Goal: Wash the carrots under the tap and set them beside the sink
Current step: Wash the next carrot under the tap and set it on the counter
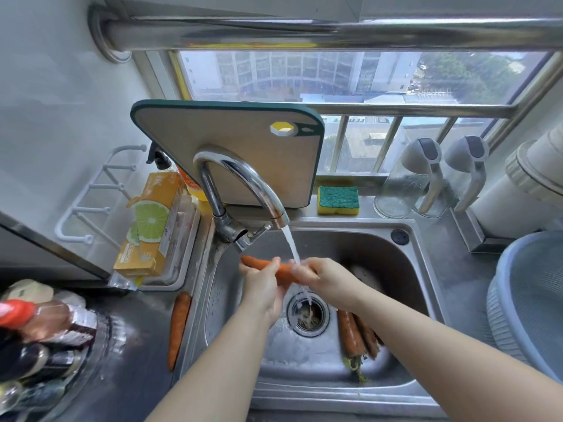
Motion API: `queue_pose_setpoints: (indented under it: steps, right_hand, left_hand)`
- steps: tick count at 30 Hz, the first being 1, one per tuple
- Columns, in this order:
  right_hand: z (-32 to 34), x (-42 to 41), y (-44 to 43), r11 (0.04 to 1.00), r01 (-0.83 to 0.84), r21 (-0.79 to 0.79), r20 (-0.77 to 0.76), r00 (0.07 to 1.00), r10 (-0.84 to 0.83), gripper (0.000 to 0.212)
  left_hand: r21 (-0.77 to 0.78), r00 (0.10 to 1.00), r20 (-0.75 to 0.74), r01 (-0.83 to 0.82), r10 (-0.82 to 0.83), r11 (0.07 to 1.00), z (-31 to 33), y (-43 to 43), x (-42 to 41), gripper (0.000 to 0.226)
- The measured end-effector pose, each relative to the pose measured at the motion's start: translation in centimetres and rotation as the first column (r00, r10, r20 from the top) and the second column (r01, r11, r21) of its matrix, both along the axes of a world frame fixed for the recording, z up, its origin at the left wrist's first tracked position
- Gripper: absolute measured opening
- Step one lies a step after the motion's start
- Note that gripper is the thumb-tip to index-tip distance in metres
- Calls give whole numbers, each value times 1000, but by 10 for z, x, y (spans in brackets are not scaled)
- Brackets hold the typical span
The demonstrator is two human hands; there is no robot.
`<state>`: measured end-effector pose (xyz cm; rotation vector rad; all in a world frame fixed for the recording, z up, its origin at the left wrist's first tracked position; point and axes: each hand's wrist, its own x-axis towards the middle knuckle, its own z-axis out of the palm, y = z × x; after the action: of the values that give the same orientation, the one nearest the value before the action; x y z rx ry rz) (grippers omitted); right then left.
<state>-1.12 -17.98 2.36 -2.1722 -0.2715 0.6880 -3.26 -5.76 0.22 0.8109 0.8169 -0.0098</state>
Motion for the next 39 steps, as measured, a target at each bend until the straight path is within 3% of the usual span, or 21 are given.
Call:
queue_pose_setpoints:
  steps: [3, 4, 6, 7, 8, 9, 11, 12, 13, 16, 17, 19, 21, 23, 26, 29, 33, 37, 39]
  right_hand:
    - [-2, -3, -3, 981, 38, 190, -7, 999, -37, 3]
    - [-3, -4, -5, 959, 92, 268, -20, 996, -90, 13]
    - [-3, -6, -8, 920, 174, 350, -65, 985, -162, 23]
    - [0, -7, -9, 913, 196, 357, -67, 981, -184, 20]
    - [1, -8, -10, 911, 205, 359, -67, 979, -194, 15]
    - [2, -8, -11, 914, 215, 345, -66, 977, -205, 10]
    - [3, -5, -15, 930, 202, 306, -51, 979, -196, 15]
    - [2, -3, -17, 937, 192, 291, -46, 981, -186, 21]
    - [2, -1, -17, 942, 189, 277, -46, 982, -183, 27]
    - [3, 2, -11, 947, 215, 238, -41, 976, -212, 44]
    - [2, 4, -10, 938, 255, 236, -62, 967, -247, 51]
    - [-2, 7, -7, 917, 321, 236, -90, 947, -308, 56]
    - [-6, 7, -3, 901, 360, 241, -136, 932, -336, 49]
    - [-8, 2, 4, 871, 409, 272, -204, 909, -363, 40]
    - [-7, -3, 11, 810, 476, 341, -278, 875, -397, 43]
    - [-6, -5, 8, 786, 451, 423, -366, 878, -307, 35]
    - [-7, -4, -1, 749, 398, 530, -478, 870, -124, 25]
    - [-2, 1, -7, 757, 383, 529, -442, 886, -140, 17]
    - [0, 4, -10, 763, 364, 534, -446, 888, -111, 17]
  left_hand:
    - [-6, 989, -25, -145, 145, 989, 14, 3, 0, 70]
    - [20, 990, -34, -134, 135, 991, 18, 5, -2, 75]
    - [154, 994, -109, 7, 10, 988, 16, 7, -8, 77]
    - [316, 973, -209, 160, -96, 935, 12, 9, -10, 70]
    - [489, 923, -324, 352, -208, 798, 9, 10, -12, 59]
    - [627, 868, -409, 491, -280, 605, 6, 11, -14, 46]
    - [768, 757, -525, 618, -390, 167, 3, 11, -17, 34]
    - [781, 704, -549, 625, -450, 25, 3, 12, -18, 37]
    - [787, 667, -529, 617, -524, -9, 5, 12, -18, 39]
    - [753, 625, -300, 619, -721, 223, 10, 14, -26, 35]
    - [760, 614, -262, 607, -744, 234, 10, 12, -28, 30]
    - [812, 574, -251, 563, -780, 153, 10, 9, -30, 18]
    - [864, 562, -244, 497, -790, 86, 8, 6, -31, 29]
    - [895, 606, -236, 440, -760, 72, 6, 4, -32, 41]
    - [904, 671, -273, 423, -690, 53, 7, 5, -34, 37]
    - [935, 732, -243, 352, -637, 48, 7, 8, -37, 32]
    - [909, 748, -191, 379, -636, 173, 8, 10, -36, 29]
    - [741, 713, -116, 526, -691, 418, 7, 11, -26, 38]
    - [670, 692, -118, 584, -712, 457, 9, 15, -23, 43]
